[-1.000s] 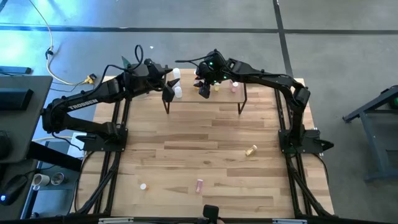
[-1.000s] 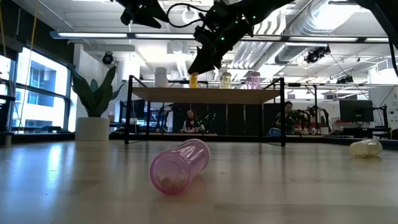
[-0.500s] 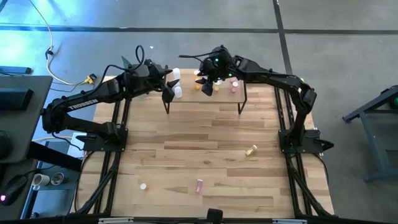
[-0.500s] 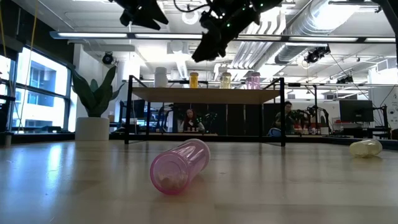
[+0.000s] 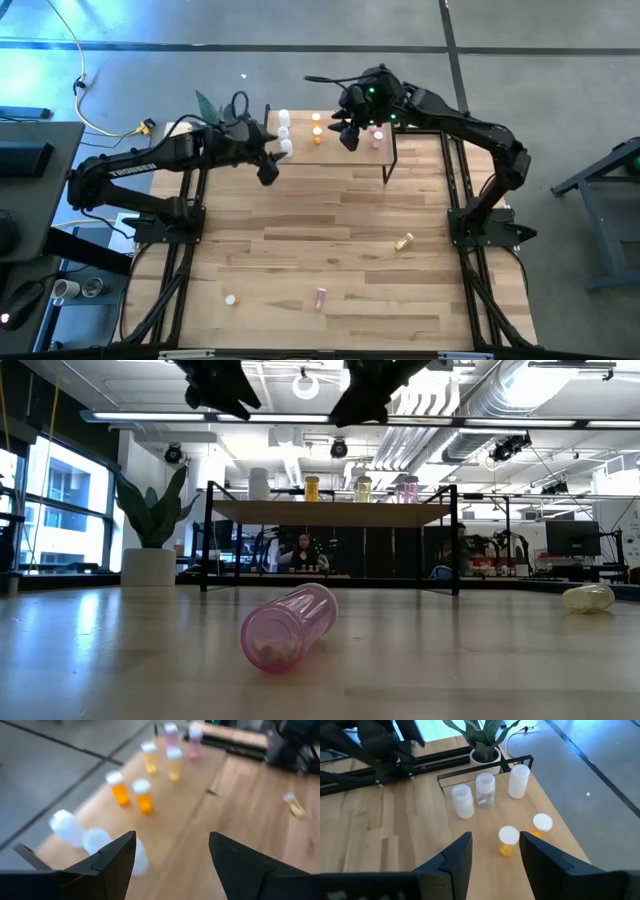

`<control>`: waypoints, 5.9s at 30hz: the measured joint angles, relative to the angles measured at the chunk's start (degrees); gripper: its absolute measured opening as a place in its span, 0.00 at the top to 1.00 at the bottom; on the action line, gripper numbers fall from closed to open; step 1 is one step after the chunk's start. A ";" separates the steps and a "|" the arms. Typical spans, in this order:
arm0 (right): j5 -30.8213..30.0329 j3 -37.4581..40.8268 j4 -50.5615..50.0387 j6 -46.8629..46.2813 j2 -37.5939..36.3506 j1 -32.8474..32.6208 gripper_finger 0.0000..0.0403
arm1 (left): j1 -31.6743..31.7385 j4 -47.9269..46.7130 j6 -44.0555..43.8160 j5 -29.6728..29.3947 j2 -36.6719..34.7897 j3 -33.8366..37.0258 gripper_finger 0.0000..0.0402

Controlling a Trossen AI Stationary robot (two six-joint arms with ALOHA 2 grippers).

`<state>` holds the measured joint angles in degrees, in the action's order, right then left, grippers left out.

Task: Pick and place medicine bottles onto shelf by color
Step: Put the pink pill bottle on the shelf aligned with the other pink pill bottle

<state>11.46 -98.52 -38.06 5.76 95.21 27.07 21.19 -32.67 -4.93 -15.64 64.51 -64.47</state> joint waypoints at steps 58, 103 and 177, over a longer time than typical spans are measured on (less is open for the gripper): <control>-15.46 -0.02 -16.12 -77.20 7.10 -46.68 0.61 | -56.96 -27.05 -44.40 -16.21 -5.90 0.02 0.41; -11.42 0.00 4.16 -122.05 26.85 -55.18 0.51 | -45.94 -27.93 -18.84 -20.65 -11.94 -0.02 0.41; -28.98 -17.43 -0.21 -97.91 34.97 -52.00 0.79 | -40.50 -28.00 -14.32 -9.68 -18.41 -4.09 0.41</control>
<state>-17.52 -115.95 -38.27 -92.16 130.18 -24.93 -19.30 -60.67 -19.25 -25.32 46.10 -68.56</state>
